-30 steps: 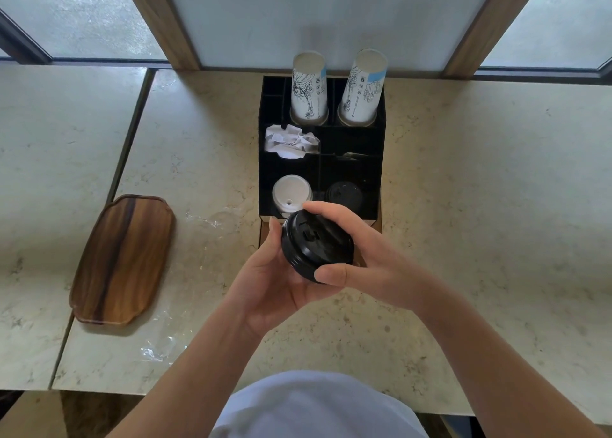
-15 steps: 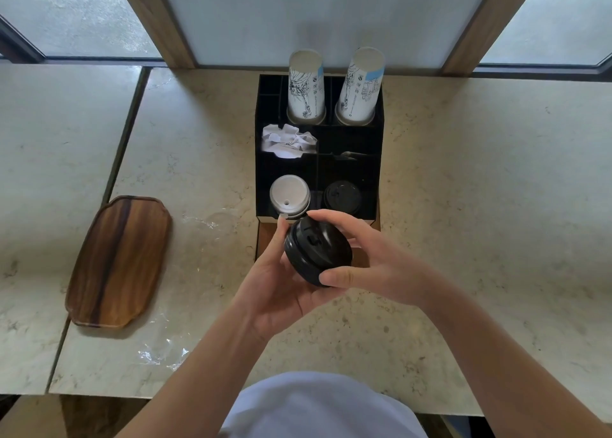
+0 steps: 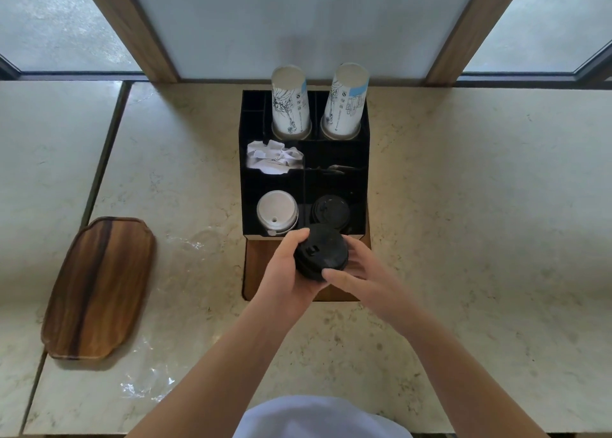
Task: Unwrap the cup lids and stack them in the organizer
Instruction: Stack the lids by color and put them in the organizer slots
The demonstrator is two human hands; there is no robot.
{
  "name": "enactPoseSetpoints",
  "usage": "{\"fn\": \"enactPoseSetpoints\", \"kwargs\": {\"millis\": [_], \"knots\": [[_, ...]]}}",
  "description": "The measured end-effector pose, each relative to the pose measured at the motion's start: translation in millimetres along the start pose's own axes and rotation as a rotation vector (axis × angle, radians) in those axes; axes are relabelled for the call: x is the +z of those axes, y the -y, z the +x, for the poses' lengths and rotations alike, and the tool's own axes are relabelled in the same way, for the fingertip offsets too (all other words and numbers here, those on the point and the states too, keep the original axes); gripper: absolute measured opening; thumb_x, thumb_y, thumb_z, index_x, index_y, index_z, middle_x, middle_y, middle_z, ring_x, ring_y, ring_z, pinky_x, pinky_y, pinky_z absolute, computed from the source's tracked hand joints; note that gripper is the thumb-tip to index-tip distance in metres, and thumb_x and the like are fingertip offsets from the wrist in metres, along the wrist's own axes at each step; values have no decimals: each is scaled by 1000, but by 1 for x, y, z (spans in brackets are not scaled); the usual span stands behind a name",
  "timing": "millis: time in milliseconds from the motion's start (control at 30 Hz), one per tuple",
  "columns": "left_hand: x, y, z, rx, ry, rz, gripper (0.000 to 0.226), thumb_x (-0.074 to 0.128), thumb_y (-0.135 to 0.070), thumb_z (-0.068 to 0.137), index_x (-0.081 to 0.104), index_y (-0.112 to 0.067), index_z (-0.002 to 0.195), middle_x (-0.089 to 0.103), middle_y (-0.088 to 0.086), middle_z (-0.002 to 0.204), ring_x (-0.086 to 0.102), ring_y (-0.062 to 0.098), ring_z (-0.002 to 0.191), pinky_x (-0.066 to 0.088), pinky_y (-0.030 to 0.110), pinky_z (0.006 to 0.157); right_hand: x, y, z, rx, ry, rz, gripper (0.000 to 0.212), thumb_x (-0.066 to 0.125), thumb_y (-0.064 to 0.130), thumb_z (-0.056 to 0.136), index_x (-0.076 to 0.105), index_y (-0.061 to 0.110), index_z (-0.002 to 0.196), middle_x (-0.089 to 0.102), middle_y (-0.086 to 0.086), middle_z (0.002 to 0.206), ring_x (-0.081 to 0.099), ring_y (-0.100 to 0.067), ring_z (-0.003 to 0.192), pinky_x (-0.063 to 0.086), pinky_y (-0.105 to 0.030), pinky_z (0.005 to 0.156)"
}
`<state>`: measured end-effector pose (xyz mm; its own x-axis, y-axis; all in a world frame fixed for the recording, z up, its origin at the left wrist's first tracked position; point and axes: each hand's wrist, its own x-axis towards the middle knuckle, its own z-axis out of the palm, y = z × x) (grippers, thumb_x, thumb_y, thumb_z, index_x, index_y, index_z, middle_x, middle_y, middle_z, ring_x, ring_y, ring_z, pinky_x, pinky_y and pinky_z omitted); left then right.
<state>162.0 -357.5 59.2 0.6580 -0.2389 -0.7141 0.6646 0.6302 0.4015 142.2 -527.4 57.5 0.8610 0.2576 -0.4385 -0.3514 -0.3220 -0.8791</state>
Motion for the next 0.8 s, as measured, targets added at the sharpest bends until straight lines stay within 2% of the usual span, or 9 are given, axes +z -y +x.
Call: {"fn": "enactPoseSetpoints", "kwargs": {"millis": [67,167,233,367,467,567,667,733,800], "knots": [[6,-5,9,-12,-5,77,55,74,-29,83,62,-8,133,68,22,130,69,37,115,59,45,89,0,-3,5,23,-27,110,69,81,56,79,48,44,138,64,20,129,63,1,117,55,-17,90],[9,-13,21,-73,30,197,54,70,-28,86,61,-7,135,66,22,133,65,39,121,56,49,98,-11,-2,13,-17,-63,-27,97,90,49,70,36,38,150,50,13,143,57,0,123,53,-16,94],[10,-20,25,-101,39,307,50,69,-30,87,64,-9,132,68,20,128,65,36,120,59,46,91,-22,1,19,-88,-27,-215,113,91,48,66,24,39,157,37,16,150,47,-5,133,47,-26,106],[17,-33,39,-111,59,479,31,69,-33,89,75,-15,114,76,13,111,74,27,104,59,35,75,-29,6,38,-207,-5,-532,106,78,61,62,24,44,152,38,20,147,42,-9,134,45,-38,112],[23,-38,52,-121,-30,346,36,68,-39,92,73,-14,118,75,15,118,72,31,109,61,40,78,-28,3,57,-160,-86,-583,104,74,69,58,30,40,148,44,16,142,48,-7,124,50,-32,103],[23,-38,57,-180,-78,106,51,50,-49,98,65,-12,129,74,15,120,66,34,116,62,41,71,-26,-6,75,-91,-186,-546,99,75,72,52,35,45,138,43,22,126,47,-1,109,42,-15,85],[18,-34,58,-147,-120,63,50,45,-46,102,59,-13,135,74,15,120,69,32,110,61,38,67,-23,-18,86,-55,-245,-544,93,75,74,52,39,44,132,43,20,120,49,-2,103,45,-17,81],[15,-30,58,-123,-107,58,50,44,-45,104,55,-11,139,73,17,121,72,32,107,61,43,78,-21,-22,91,10,-315,-545,92,72,76,54,40,39,132,48,15,122,52,-5,103,50,-22,83],[13,-24,58,-116,-94,54,53,42,-44,105,51,-8,142,71,17,126,69,34,115,54,49,99,-18,-23,94,49,-451,-637,88,65,78,59,44,33,132,55,8,122,54,-13,106,50,-28,85]]}}
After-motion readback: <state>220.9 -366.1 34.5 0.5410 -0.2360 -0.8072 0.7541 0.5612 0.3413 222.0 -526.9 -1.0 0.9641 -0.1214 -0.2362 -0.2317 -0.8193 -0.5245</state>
